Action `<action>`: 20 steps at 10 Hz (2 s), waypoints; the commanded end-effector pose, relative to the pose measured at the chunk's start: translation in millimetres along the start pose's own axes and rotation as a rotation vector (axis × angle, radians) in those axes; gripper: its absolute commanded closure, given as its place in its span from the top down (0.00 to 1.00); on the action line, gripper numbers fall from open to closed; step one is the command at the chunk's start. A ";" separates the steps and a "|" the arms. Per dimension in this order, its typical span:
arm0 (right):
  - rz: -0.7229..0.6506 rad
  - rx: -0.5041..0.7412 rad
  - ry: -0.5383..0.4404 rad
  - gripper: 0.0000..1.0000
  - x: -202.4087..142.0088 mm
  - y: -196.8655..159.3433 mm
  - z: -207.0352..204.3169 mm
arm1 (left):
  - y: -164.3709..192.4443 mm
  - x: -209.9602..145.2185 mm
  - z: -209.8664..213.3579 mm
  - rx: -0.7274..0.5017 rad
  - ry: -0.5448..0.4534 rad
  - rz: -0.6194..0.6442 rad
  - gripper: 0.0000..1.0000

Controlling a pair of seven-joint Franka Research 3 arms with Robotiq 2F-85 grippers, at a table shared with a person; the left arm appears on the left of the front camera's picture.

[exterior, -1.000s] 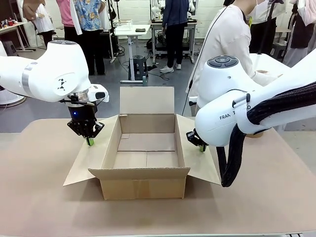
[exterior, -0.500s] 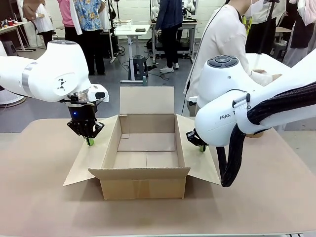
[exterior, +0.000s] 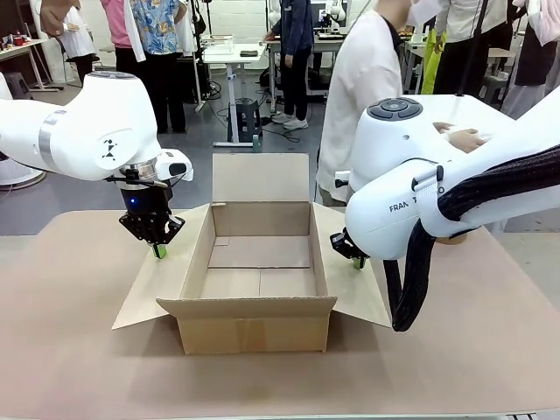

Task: Wrap the clocks to prevent damage.
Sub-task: Once the human has placed the objects inside and stepped back, release both hands from the side flaps of the Package Box.

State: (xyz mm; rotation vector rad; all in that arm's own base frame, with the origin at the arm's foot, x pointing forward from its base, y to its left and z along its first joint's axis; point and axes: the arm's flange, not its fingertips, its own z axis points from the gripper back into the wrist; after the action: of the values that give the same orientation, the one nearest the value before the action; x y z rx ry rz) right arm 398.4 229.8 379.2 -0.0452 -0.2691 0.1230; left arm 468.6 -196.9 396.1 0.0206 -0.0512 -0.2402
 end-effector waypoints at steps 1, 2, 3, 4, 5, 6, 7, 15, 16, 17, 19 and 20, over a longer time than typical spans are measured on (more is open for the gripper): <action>0.000 -0.001 0.006 0.01 -1.8 0.3 -3.2 | -0.8 -0.5 -0.5 0.002 -0.001 -0.003 0.00; 0.000 -0.001 0.006 0.01 -1.8 0.3 -3.2 | -0.8 -0.5 -0.5 0.002 -0.001 -0.003 0.00; 0.000 -0.001 0.006 0.01 -1.8 0.3 -3.2 | -0.8 -0.5 -0.5 0.002 -0.001 -0.003 0.00; 0.000 -0.001 0.006 0.01 -1.8 0.3 -3.2 | -0.8 -0.5 -0.5 0.002 -0.001 -0.003 0.00; 0.000 -0.001 0.006 0.01 -1.8 0.3 -3.2 | -0.8 -0.5 -0.5 0.002 -0.001 -0.003 0.00; 0.000 -0.001 0.006 0.01 -1.8 0.3 -3.2 | -0.8 -0.5 -0.5 0.002 -0.001 -0.003 0.00; 0.000 -0.001 0.006 0.01 -1.8 0.3 -3.2 | -0.8 -0.5 -0.5 0.002 -0.001 -0.003 0.00; 0.000 -0.001 0.006 0.01 -1.8 0.3 -3.2 | -0.8 -0.5 -0.5 0.002 -0.001 -0.003 0.00; 0.000 -0.001 0.006 0.01 -1.8 0.3 -3.2 | -0.8 -0.5 -0.5 0.002 -0.001 -0.003 0.00; 0.000 -0.001 0.006 0.01 -1.8 0.3 -3.2 | -0.8 -0.5 -0.5 0.002 -0.001 -0.003 0.00; 0.000 -0.001 0.006 0.01 -1.8 0.3 -3.2 | -0.8 -0.5 -0.5 0.002 -0.001 -0.003 0.00; 0.000 -0.001 0.006 0.01 -1.8 0.3 -3.2 | -0.8 -0.5 -0.5 0.002 -0.001 -0.003 0.00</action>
State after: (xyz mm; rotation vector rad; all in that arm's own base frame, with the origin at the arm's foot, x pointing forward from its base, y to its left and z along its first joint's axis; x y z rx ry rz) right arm 398.4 229.8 379.2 -0.0452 -0.2691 0.1231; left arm 468.6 -196.9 396.1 0.0206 -0.0512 -0.2402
